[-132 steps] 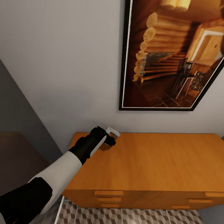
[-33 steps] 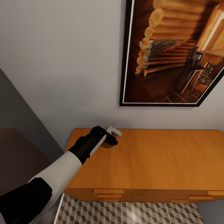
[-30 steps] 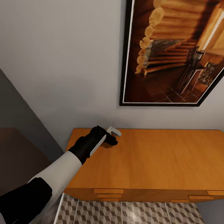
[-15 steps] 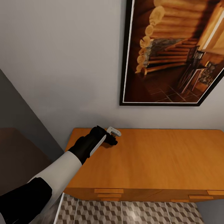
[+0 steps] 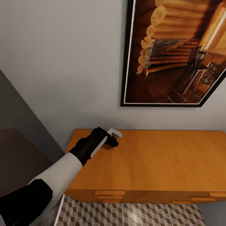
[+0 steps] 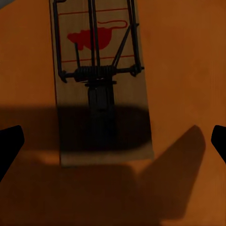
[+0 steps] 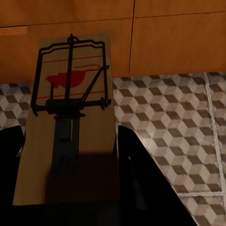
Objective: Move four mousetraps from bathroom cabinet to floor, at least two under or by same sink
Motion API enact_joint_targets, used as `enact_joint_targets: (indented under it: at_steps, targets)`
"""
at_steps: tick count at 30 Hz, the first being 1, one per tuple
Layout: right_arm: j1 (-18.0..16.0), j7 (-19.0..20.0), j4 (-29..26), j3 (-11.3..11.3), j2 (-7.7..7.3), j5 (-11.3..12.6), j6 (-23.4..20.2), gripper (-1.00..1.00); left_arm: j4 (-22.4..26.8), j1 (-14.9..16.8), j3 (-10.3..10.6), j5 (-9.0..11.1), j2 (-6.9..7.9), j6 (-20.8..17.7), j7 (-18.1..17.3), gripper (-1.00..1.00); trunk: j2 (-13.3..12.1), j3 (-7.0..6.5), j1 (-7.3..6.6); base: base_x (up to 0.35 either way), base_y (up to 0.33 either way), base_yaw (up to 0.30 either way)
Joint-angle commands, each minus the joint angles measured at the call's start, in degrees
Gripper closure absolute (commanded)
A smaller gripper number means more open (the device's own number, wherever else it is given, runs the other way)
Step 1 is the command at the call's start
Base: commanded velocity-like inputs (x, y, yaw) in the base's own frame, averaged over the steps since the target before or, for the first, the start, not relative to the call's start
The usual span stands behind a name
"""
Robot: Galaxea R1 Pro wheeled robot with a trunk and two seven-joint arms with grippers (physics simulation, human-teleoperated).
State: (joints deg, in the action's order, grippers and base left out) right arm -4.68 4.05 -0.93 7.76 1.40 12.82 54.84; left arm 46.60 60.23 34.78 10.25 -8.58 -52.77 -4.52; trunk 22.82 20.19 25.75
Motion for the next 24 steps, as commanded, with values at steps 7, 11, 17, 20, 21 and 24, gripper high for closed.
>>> enact_joint_targets:
  at_steps: [7, 11, 17, 20, 21, 24]
  targets:
    - [0.0, 0.4, 0.1, 0.2, 0.0, 0.6, 0.2, 1.0, 0.1, 0.1, 0.1, 0.2, -0.03, -0.2, 0.0, -1.0, 0.1, 0.3, 0.03, 0.0, 0.0, 0.0]
    - [0.0, 0.4, 0.1, 0.2, 0.0, 0.6, 0.2, 1.0, 0.0, 0.1, 0.1, 0.2, -0.01, -0.2, 0.0, -1.0, 0.1, 0.54, 0.03, 0.0, 0.0, 0.0]
    - [0.0, 0.4, 0.1, 0.2, 0.0, 0.7, 0.2, 1.0, 0.0, 0.1, 0.1, 0.2, 0.0, -0.2, 0.0, -1.0, 0.1, 0.94, 0.03, 0.0, 0.0, 0.0]
    - [0.0, 0.4, 0.1, 0.2, 0.0, 0.6, 0.2, 1.0, 0.1, 0.1, 0.1, 0.2, -0.01, -0.2, 0.0, -1.0, 0.1, 1.14, 0.03, 0.0, 0.0, 0.0]
    - [0.0, 0.4, 0.1, 0.2, 0.0, 0.7, 0.2, 1.0, 0.0, 0.1, 0.1, 0.2, -0.02, -0.2, 0.0, -1.0, 0.1, 1.2, 0.03, 0.0, 0.0, 0.0]
    - [0.0, 0.4, 0.1, 0.2, 0.0, 0.6, 0.2, 1.0, 0.0, 0.1, 0.1, 0.2, 0.0, -0.2, 0.0, -1.0, 0.1, 1.35, 0.03, 0.0, 0.0, 0.0]
